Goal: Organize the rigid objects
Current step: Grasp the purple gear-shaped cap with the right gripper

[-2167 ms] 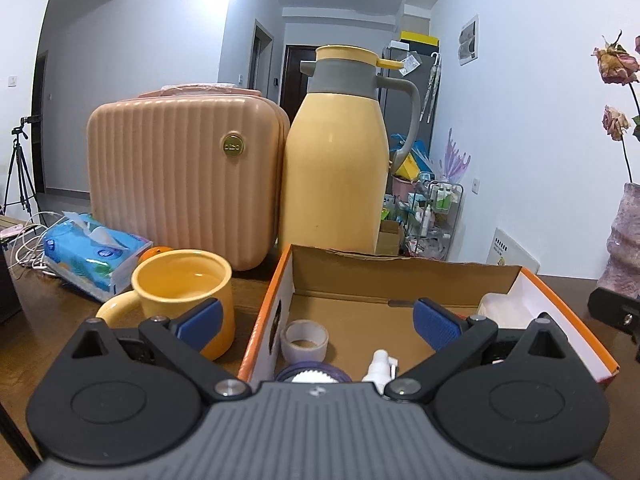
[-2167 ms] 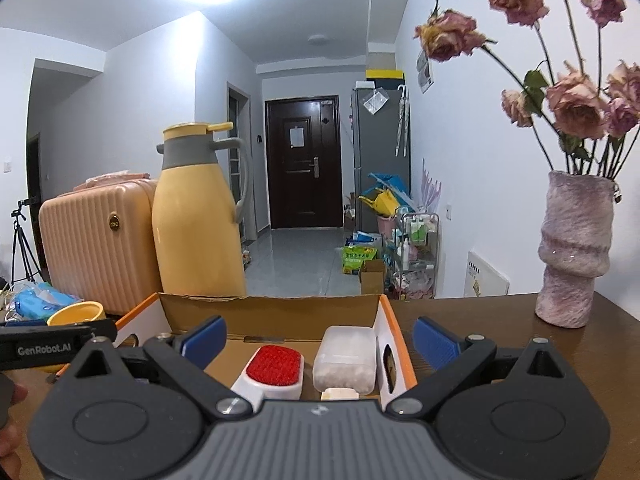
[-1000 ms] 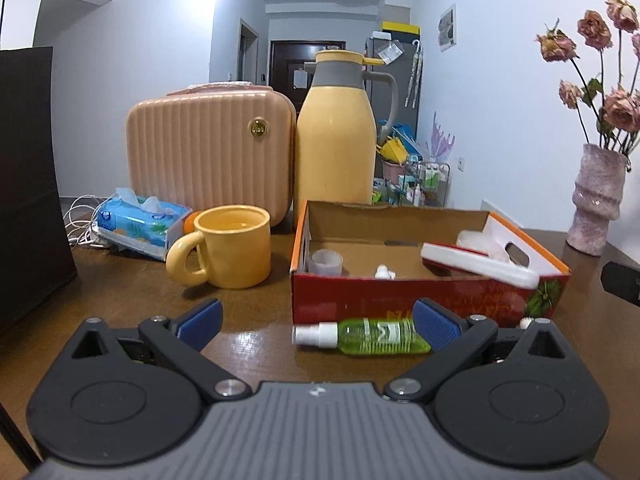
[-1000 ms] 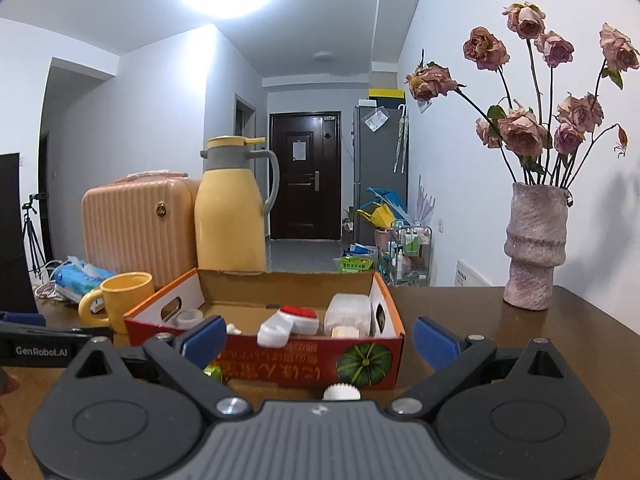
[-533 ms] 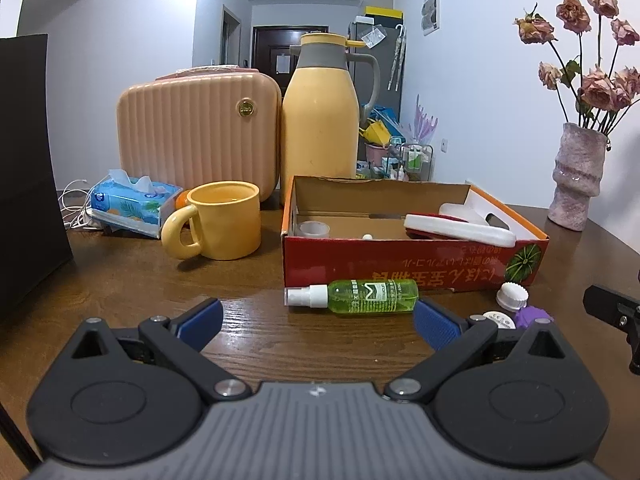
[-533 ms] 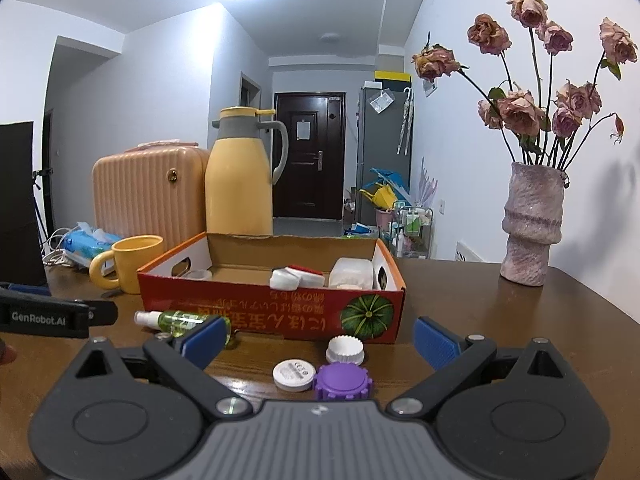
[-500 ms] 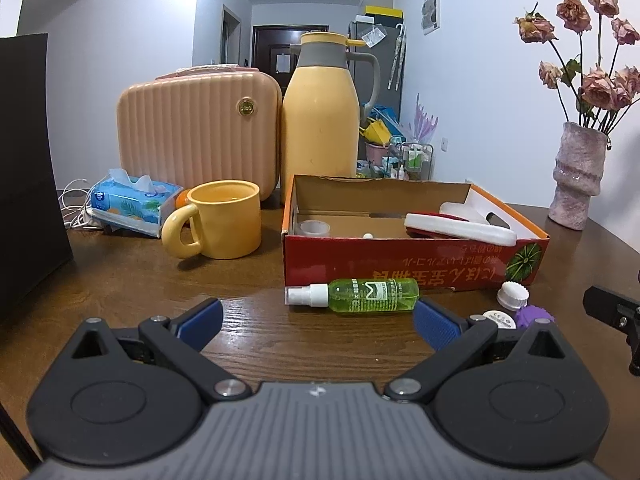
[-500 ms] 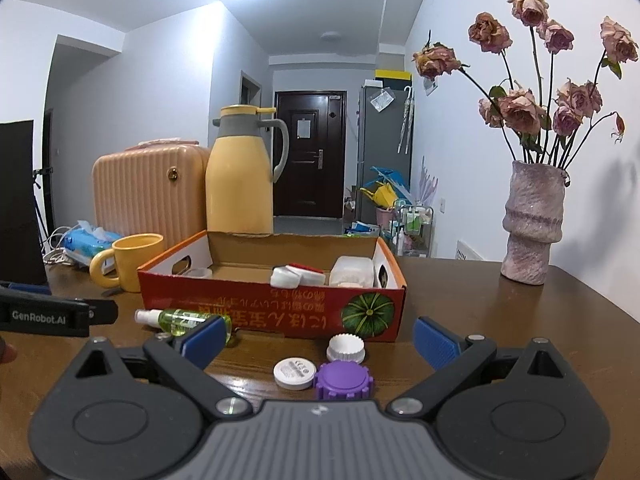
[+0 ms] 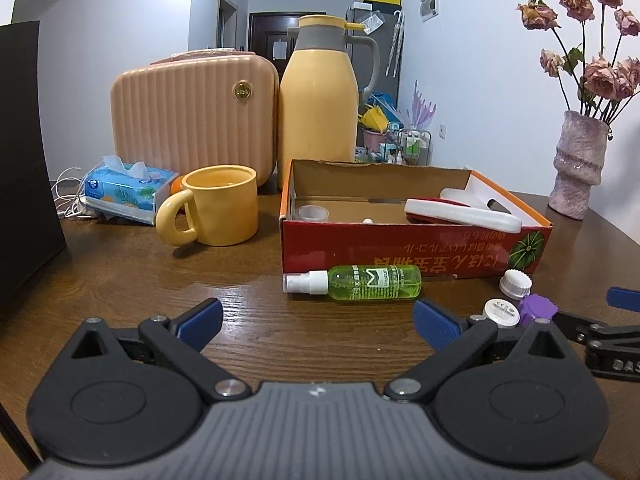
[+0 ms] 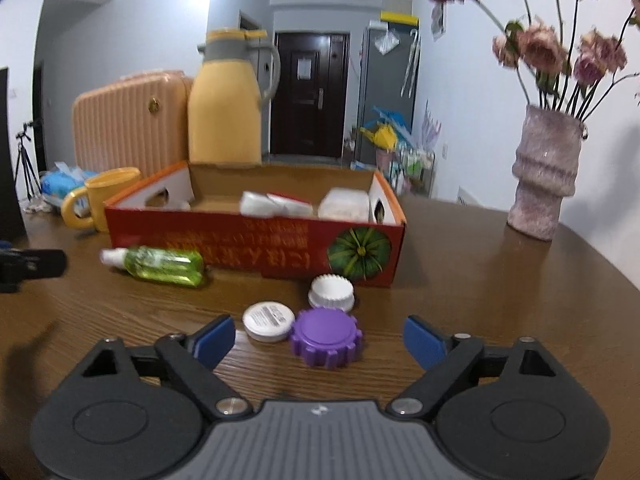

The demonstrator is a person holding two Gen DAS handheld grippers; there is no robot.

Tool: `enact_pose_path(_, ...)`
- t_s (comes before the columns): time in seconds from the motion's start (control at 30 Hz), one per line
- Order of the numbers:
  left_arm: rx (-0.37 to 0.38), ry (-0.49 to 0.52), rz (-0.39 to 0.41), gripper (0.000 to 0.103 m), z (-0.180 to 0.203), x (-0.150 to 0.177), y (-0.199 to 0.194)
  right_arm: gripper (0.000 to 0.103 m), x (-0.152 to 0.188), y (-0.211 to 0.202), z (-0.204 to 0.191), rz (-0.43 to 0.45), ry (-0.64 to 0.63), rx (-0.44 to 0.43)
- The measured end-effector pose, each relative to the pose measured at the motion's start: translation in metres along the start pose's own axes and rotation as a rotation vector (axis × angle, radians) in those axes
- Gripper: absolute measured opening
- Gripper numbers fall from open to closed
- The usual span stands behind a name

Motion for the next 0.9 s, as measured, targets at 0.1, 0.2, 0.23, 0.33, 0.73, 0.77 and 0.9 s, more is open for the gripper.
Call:
enact_pose_path(0.1, 0.000, 0.004, -0.007, 0.103, 0.000, 0.001, 0.001, 0.087, 0.004, 0.016, 0.003, -0.038, 0.007, -0.003)
enact_pose_path(0.2, -0.002, 0.005, -0.012, 0.103, 0.000, 0.002, 0.003, 0.086, 0.008, 0.030, 0.007, -0.064, 0.024, -0.002)
enact_pose_path(0.23, -0.003, 0.005, -0.015, 0.103, 0.000, 0.002, 0.004, 0.085, 0.009, 0.034, 0.007, -0.073, 0.030, 0.000)
enact_pose_path(0.33, -0.002, 0.002, -0.022, 0.103, -0.001, 0.004, 0.005, 0.079, 0.012, 0.043, 0.009, -0.096, 0.042, -0.005)
enact_pose_path(0.73, -0.002, 0.000, -0.048, 0.103, -0.002, 0.007, 0.010, 0.050, 0.019, 0.052, 0.013, -0.123, 0.087, -0.030)
enact_pose_path(0.77, -0.003, 0.001, -0.050, 0.103, -0.002, 0.008, 0.011, 0.050, 0.018, 0.051, 0.014, -0.117, 0.090, -0.027)
enact_pose_path(0.9, -0.009, 0.011, -0.061, 0.103, 0.000, 0.011, 0.015, 0.050, 0.012, 0.045, 0.018, -0.074, 0.106, -0.016)
Point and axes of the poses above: each gripper's, at about its wrist camera, not at the fingertips, and y roughly the way its jaws point, z to its right, x to its underside, the point moved 7 cm from there along y, roughly the way its jaws point, and after that the axes turned 12 degrees about z, right-handed, at the moved point
